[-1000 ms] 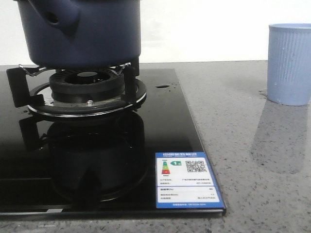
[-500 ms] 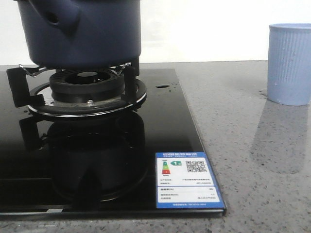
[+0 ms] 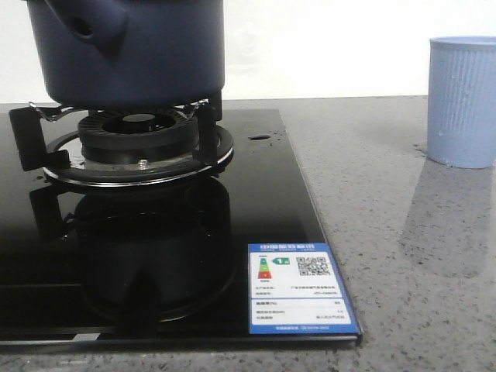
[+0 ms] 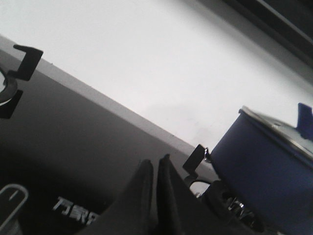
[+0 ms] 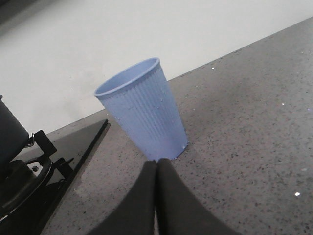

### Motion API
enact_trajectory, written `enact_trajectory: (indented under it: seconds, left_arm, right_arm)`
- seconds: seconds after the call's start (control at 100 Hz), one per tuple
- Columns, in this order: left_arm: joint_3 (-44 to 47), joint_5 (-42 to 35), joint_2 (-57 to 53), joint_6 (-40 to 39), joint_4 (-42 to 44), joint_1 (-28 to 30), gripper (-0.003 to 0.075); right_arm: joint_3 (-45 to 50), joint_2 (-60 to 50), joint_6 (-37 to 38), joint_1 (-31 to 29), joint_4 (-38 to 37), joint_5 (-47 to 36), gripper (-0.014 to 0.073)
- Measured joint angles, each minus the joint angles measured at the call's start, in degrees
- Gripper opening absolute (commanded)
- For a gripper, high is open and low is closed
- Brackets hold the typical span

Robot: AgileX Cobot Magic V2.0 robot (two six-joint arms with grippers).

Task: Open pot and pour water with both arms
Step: 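Grasp the blue lid knob with the left gripper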

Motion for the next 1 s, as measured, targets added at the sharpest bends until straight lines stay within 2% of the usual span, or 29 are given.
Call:
enact_trajectory:
  seconds: [0.13,0.26,0.46,0.64,0.83,0.92,1.0]
  left_arm:
    - [-5.32,2.79,0.22,0.00,4.22,0.00,-0.0016]
    - [-12.93,8.29,4.36,0.86,9.59,0.00,-0.0016]
    - [-24.43,17.50,13.08,10.31,11.42,-0.48,-0.0016]
    - [-29.04,17.92,16.57,13.21,11.60,-5.61,-0.0015]
    - [-30.71,16.82,20.09,14.59,11.69,-11.12,-0.0014]
    - [-31.20,15.54,21.96,14.62,11.69,-13.80,-0.0006]
    - [-31.69,13.77,24.22,14.71,11.69,-16.21,0.0055]
  right_arm:
    - [-4.38,0.15,-0.85,0.00,-1.09,3.72,-0.0059]
    - [-10.93,5.35,-1.30,0.00,-5.29,8.90,-0.0059]
    - [-22.27,17.02,-5.64,0.00,-9.98,16.42,-0.0060]
    - [-29.60,24.04,-8.48,0.00,-10.62,19.80,-0.0061]
    - [-31.47,26.76,-8.85,0.00,-10.62,20.47,-0.0052]
    - [-31.47,26.76,-8.95,0.00,-10.35,21.00,0.0031]
    - [-31.47,26.76,-8.95,0.00,-10.02,21.28,0.0190]
